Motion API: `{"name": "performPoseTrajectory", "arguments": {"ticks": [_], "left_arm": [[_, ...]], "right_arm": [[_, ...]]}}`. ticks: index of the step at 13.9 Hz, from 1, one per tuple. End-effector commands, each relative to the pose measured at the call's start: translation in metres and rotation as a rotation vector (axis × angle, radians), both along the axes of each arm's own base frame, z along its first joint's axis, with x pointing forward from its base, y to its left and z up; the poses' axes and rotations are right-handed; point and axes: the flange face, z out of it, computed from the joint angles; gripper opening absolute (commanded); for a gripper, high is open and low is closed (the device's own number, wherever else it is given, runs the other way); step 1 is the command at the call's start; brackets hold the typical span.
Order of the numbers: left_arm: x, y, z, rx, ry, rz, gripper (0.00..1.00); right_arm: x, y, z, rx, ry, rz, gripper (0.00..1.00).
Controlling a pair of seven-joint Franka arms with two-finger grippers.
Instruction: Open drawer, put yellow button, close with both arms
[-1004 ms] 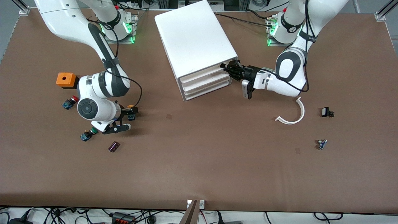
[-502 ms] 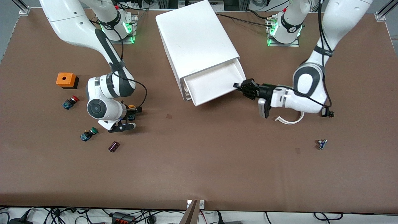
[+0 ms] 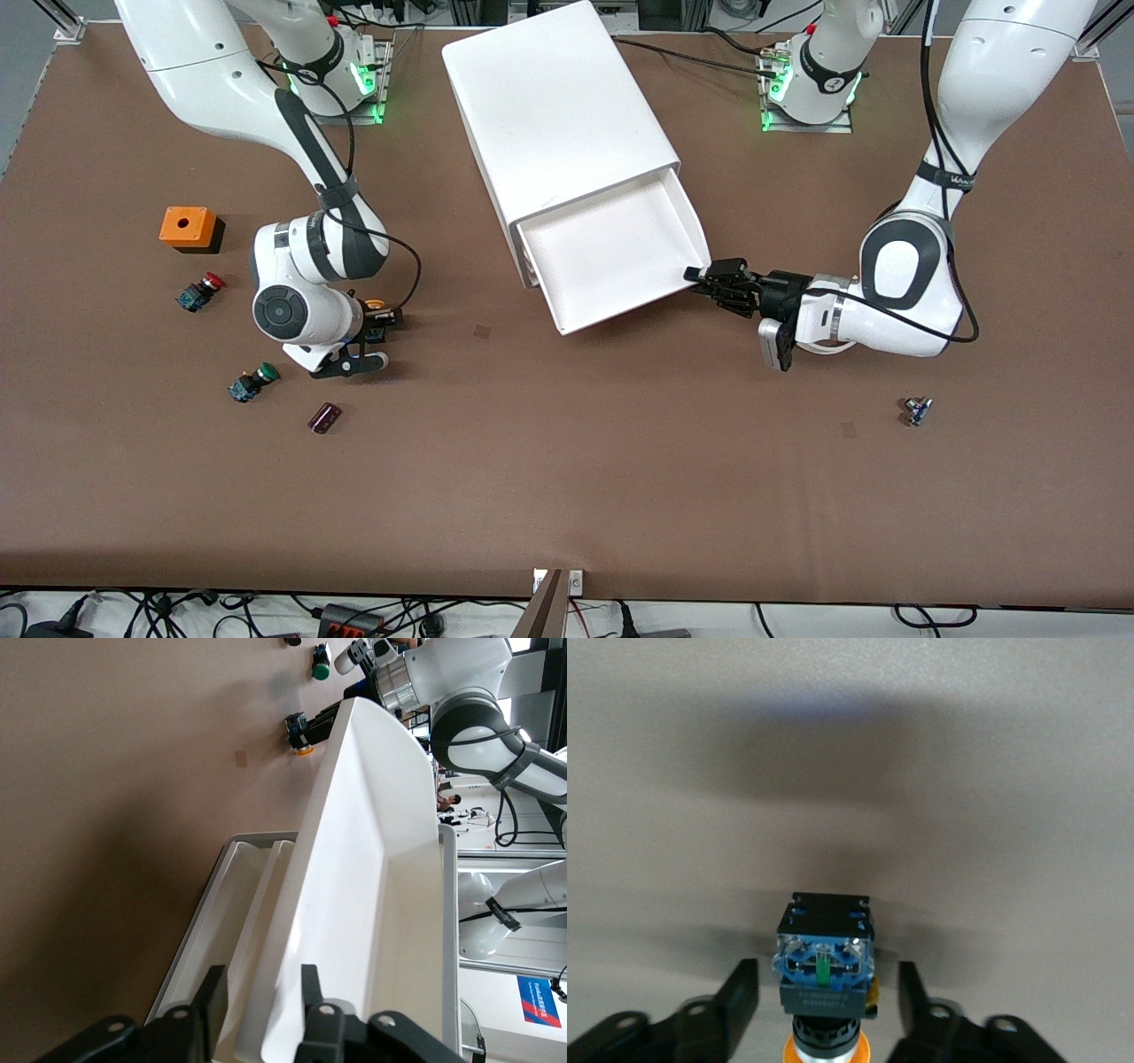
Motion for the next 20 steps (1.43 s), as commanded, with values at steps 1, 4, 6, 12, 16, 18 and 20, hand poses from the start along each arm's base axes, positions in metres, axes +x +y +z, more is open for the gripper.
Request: {"name": "performPoseTrajectory", "arguments": {"ticks": [1,4,6,12,16,18,20], "left_arm": [[0.014,0.009,0.026,0.030,0.058,0.000,1.00],[0.039,0.023,0.089,0.261,0.131,-0.007,1.00],[0.055,0.032,0.134,0.429,0.102,0.010,1.00],[0.060,0.046,0.182,0.832,-0.036,0.003,1.00],[0.059,0.043,0.188,1.147,-0.130,0.010,1.00],[0.067,0.052,0.204,1.148,-0.161,0.048,1.00],[0.085,0.063,0.212,1.124,-0.199,0.107,1.00]], "right_arm": [[0.001,0.002,0.014,-0.003,-0.007,-0.026,0.00],[0.020,0.006,0.062,0.014,-0.058,-0.030,0.00],[0.046,0.008,0.119,0.021,-0.066,-0.036,0.00],[0.084,0.008,0.236,0.163,-0.091,-0.366,0.00],[0.073,0.044,0.283,0.128,-0.063,-0.586,0.00],[0.065,0.079,0.306,0.112,-0.042,-0.699,0.00],[0.057,0.107,0.318,0.117,-0.023,-0.798,0.00]]}}
